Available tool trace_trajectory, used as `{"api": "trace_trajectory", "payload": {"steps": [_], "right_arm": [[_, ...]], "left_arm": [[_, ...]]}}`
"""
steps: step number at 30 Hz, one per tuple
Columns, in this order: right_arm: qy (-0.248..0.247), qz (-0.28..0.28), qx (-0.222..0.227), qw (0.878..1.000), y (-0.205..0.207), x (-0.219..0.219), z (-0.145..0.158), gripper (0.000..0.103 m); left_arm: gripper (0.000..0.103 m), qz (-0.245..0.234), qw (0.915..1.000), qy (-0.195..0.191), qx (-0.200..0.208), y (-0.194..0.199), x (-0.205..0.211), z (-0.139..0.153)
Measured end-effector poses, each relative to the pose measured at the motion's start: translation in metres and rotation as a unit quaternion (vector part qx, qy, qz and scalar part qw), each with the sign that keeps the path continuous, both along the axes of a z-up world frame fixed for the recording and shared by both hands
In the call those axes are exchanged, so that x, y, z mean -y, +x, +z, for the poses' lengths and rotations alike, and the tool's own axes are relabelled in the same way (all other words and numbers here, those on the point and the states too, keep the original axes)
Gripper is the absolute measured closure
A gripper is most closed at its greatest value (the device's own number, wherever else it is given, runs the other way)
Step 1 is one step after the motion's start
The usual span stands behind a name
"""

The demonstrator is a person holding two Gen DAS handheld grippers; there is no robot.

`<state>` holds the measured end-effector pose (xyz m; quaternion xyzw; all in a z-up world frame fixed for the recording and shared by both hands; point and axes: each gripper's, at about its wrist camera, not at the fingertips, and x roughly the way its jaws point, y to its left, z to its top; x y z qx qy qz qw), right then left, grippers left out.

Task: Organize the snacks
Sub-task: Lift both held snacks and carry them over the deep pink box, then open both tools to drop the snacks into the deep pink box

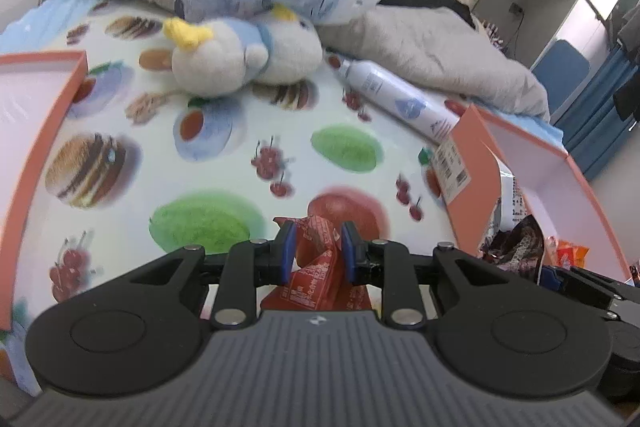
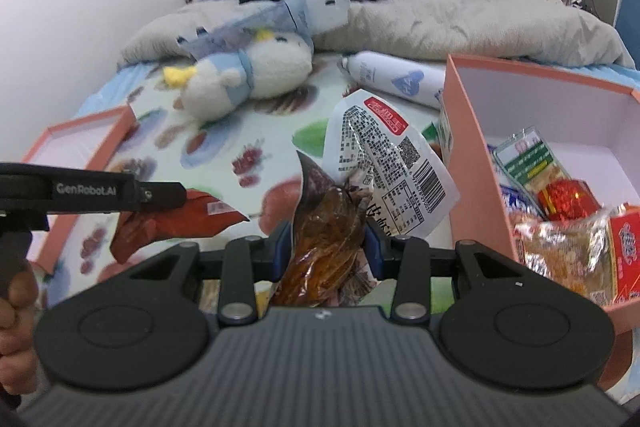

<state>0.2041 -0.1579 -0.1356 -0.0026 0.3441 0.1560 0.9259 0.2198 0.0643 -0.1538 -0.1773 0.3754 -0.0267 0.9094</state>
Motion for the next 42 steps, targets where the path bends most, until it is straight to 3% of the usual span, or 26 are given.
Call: {"api": "trace_trajectory", "payload": {"steps": [11,33,42], "right_arm": [[0.027,-0.013,0.039,0.999,0.002,0.028,0.048,0.062],[0.011,-0.075,0.106,0.992,0.016,0.119,0.106,0.062],[-0.007,-0.134,0.104,0.986,0.017,0.170,0.098,0.062]], "left_arm": [[0.075,-0.015,0.9987,0.004,0.049,0.013,0.014,0.059],[0.075,-0.105,0.9877,0.005,0.116,0.050,0.121,0.134],[0.075,-0.166,0.9791,-0.001,0.117,0.072,0.192,0.140]]}}
